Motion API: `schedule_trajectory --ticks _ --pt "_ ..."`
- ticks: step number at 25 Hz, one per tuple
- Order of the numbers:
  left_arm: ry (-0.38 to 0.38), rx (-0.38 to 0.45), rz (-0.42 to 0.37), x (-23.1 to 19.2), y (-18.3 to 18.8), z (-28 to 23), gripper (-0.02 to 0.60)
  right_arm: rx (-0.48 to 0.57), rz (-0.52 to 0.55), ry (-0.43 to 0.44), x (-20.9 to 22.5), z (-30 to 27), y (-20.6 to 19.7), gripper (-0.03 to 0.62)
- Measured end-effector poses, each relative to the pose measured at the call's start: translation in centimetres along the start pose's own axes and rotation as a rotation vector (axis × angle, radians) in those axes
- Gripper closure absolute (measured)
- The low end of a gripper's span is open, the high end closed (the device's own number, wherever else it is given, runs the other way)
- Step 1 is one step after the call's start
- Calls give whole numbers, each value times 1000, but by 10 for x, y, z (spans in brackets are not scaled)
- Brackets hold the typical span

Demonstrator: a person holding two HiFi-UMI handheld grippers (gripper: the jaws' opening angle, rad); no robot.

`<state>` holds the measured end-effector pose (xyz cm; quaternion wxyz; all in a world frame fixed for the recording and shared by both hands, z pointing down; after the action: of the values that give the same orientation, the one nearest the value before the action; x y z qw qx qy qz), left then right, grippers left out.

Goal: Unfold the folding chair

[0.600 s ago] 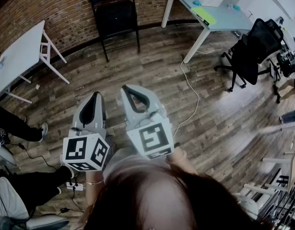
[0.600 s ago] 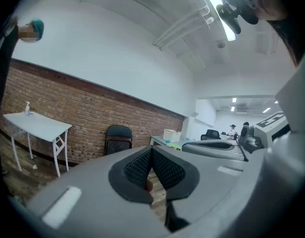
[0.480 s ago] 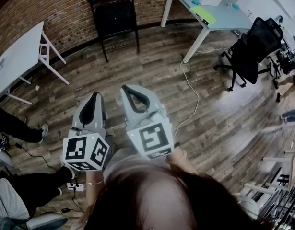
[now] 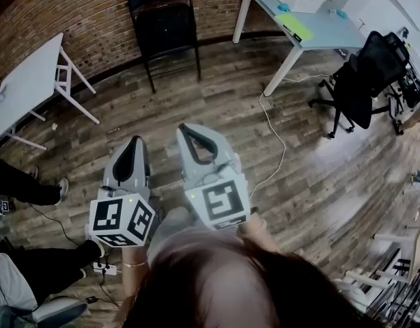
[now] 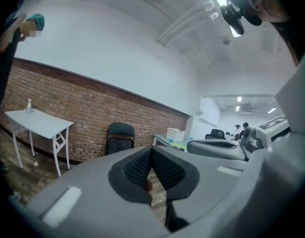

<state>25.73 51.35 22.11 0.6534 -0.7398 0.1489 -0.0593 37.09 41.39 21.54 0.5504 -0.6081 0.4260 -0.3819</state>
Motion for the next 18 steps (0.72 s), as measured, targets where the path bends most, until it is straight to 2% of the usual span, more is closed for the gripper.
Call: schedule_trajectory --ticks 3,10,18 --pt "22 24 14 -3 1 -9 582 9 -18 25 11 -11 -4 592" --pt "42 23 33 -27 -2 -41 581 3 -45 69 25 -54 -9 591" --pt "34 30 43 -72 11 -97 581 2 -27 61 41 -120 0 591"
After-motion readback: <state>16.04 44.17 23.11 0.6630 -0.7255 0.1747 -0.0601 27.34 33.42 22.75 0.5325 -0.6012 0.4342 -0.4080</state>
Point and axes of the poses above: the fingertips, and each gripper's own axes: z backward along the fingers, x to its right, y out of its top, the point moved 8 cm from there along z, backward along the fingers, and after that the axes turned 8 degrees about -z, right-handed, at the moved point
